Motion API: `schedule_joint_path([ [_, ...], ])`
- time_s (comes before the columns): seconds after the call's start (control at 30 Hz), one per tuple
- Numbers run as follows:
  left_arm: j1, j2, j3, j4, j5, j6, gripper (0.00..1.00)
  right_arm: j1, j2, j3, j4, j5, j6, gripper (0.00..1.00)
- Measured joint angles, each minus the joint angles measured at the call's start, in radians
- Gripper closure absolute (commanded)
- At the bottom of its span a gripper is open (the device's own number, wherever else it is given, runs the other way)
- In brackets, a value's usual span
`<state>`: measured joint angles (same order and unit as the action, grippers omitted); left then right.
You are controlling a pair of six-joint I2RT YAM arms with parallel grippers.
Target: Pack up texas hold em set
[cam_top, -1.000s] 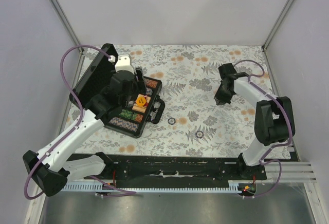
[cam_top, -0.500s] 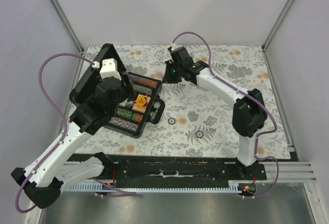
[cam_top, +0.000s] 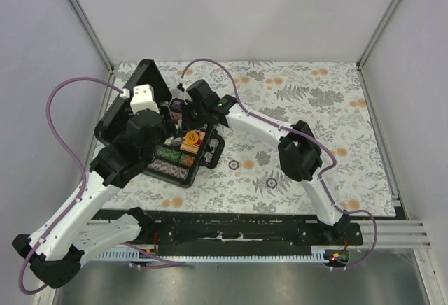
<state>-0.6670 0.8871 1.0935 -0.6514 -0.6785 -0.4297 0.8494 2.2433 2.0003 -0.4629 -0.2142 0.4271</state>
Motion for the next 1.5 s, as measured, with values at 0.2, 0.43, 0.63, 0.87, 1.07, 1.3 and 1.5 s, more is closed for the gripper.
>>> schedule_joint_path([
  [0.2, 0.0, 0.0, -0.003, -0.006, -0.002, 0.0, 0.28, 0.022, 0.045, 0.08, -0.03, -0.005, -0.027, 0.73],
  [0.43, 0.0, -0.001, -0.003, -0.006, -0.018, 0.0, 0.28, 0.021, 0.051, 0.111, -0.068, -0.004, -0.037, 0.67],
  [0.63, 0.0, -0.005, -0.003, -0.006, -0.02, 0.0, 0.28, 0.021, 0.051, 0.129, -0.095, 0.018, -0.035, 0.62],
  [0.87, 0.0, -0.003, -0.003, -0.004, 0.044, 0.006, 0.27, 0.009, 0.012, 0.11, -0.155, 0.074, -0.004, 0.57],
  [1.07, 0.0, 0.004, -0.003, 0.003, 0.137, 0.013, 0.26, -0.057, -0.211, -0.115, -0.208, 0.141, 0.056, 0.5],
  [1.3, 0.0, 0.016, -0.025, 0.038, 0.247, 0.013, 0.26, -0.106, -0.457, -0.376, -0.325, 0.307, 0.117, 0.41],
  [1.5, 0.0, 0.047, -0.104, 0.086, 0.373, -0.006, 0.23, -0.103, -0.566, -0.581, -0.441, 0.413, 0.198, 0.38],
])
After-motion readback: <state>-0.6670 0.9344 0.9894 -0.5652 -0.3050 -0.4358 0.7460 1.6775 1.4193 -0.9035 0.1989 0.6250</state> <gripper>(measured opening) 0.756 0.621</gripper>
